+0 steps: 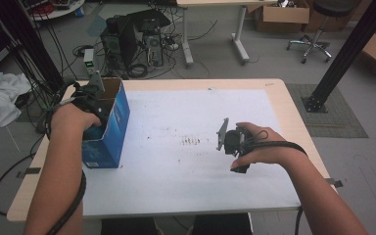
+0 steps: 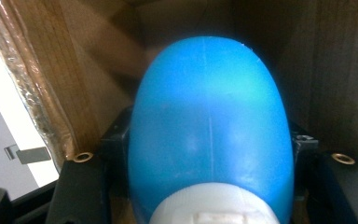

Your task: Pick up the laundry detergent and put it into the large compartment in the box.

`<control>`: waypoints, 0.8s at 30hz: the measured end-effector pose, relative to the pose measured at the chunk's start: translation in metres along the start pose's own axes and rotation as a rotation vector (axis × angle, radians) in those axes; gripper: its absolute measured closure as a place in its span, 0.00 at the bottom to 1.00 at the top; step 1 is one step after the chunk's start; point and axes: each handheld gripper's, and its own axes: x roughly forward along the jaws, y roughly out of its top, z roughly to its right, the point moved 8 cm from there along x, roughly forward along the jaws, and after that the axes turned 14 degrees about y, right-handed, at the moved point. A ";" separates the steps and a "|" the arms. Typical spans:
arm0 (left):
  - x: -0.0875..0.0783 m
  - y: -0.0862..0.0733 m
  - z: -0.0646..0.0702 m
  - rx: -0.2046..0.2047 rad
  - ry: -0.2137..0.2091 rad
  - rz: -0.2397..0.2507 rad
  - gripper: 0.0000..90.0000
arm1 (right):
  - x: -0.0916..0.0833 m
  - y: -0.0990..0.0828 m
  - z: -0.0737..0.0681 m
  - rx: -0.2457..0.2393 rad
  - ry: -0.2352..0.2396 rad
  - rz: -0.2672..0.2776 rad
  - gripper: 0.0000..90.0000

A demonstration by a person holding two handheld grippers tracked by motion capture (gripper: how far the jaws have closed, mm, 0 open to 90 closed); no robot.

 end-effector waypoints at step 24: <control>-0.003 -0.003 -0.002 0.014 0.011 0.001 0.35 | -0.008 -0.002 -0.002 0.010 -0.027 -0.014 0.18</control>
